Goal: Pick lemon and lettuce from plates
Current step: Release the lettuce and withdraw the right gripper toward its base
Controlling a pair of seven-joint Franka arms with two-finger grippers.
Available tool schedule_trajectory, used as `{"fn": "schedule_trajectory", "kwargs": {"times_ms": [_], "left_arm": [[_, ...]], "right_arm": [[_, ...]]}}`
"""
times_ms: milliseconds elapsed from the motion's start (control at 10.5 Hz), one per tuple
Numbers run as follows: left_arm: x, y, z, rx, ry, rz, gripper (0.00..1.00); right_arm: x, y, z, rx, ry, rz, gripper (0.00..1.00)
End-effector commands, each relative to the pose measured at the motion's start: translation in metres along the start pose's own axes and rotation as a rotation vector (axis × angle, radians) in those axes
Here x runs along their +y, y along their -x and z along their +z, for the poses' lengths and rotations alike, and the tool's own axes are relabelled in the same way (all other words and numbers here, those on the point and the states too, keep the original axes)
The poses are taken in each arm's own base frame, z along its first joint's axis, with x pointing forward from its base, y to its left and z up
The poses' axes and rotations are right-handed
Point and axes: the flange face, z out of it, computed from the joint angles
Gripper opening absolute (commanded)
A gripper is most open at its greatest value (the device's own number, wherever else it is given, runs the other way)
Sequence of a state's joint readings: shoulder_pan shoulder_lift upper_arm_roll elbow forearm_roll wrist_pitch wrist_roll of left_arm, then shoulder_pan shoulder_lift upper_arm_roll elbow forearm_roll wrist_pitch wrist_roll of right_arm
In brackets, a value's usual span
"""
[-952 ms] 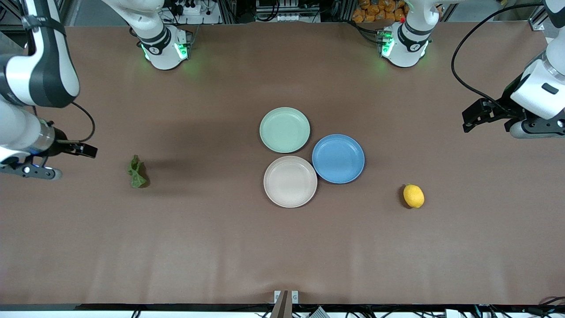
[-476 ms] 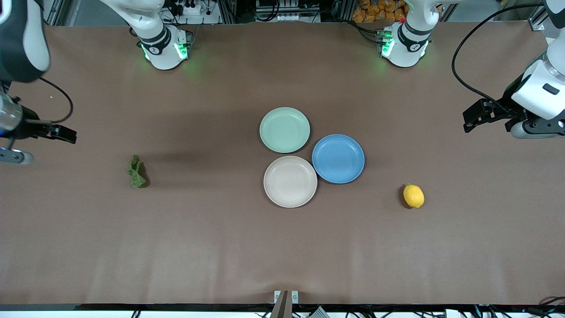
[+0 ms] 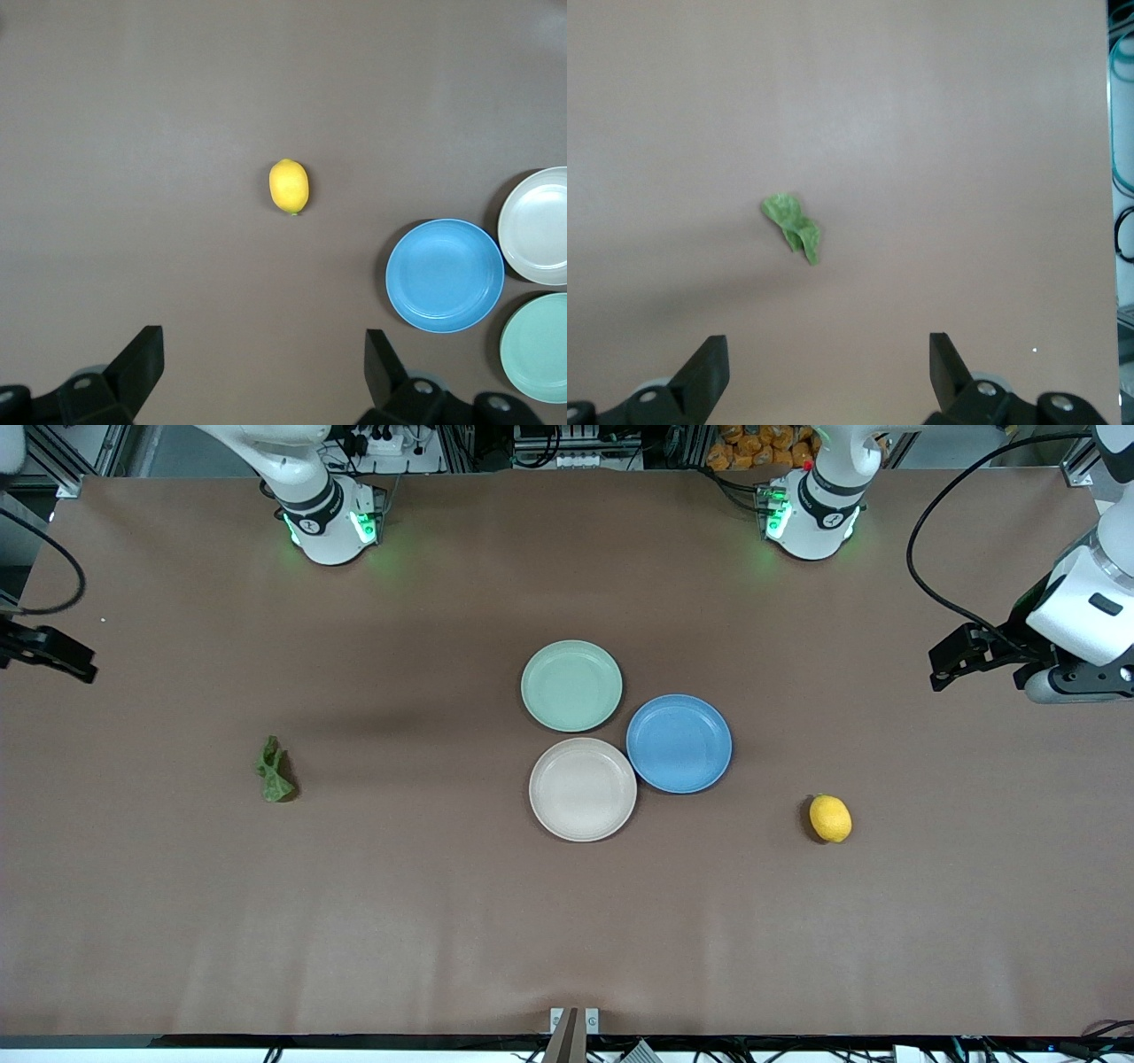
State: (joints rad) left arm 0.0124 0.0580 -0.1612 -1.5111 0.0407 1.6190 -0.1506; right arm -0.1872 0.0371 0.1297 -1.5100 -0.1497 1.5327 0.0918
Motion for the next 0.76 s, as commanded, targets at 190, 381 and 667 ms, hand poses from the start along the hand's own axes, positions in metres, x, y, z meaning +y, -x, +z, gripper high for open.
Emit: {"fn": "schedule_trajectory", "kwargs": {"times_ms": [190, 381, 667], "left_arm": [[-0.002, 0.005, -0.004, -0.006, 0.025, 0.019, 1.0], [-0.002, 0.005, -0.004, -0.006, 0.025, 0.019, 1.0], [-0.002, 0.005, -0.004, -0.006, 0.023, 0.019, 1.0]], "right_arm": [[0.028, 0.002, -0.028, 0.038, -0.125, 0.053, 1.0], [0.027, 0.001, -0.027, 0.036, -0.126, 0.053, 1.0], [0.025, 0.001, -0.027, 0.033, -0.126, 0.05, 1.0]]}}
